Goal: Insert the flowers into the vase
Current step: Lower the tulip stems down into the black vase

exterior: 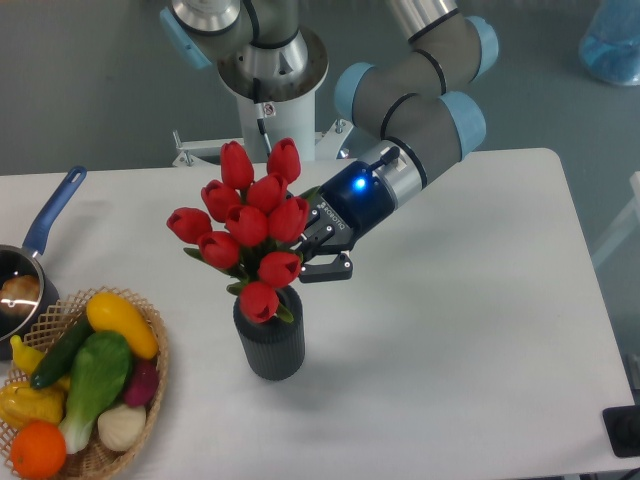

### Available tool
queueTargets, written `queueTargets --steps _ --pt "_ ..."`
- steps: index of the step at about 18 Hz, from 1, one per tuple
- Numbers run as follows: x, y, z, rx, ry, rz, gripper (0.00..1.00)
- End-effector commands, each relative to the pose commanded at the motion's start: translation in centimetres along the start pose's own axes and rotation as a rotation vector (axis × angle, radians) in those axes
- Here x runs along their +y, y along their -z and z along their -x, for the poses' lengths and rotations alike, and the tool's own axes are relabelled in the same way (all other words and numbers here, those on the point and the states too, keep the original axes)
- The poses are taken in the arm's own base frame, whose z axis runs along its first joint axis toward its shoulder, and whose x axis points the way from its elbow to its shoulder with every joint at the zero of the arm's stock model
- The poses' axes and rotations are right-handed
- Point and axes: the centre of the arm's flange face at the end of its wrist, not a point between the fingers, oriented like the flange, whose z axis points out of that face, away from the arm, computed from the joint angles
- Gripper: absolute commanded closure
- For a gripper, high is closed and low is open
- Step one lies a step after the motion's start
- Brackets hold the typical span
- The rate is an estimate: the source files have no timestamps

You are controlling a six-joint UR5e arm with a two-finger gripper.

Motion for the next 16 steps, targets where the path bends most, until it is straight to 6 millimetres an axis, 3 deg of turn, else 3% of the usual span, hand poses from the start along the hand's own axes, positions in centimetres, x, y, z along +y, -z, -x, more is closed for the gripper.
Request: queueTargets --steps 16 --pt "2.2 -0.3 -0.4 0.007 0.044 0.002 0.87"
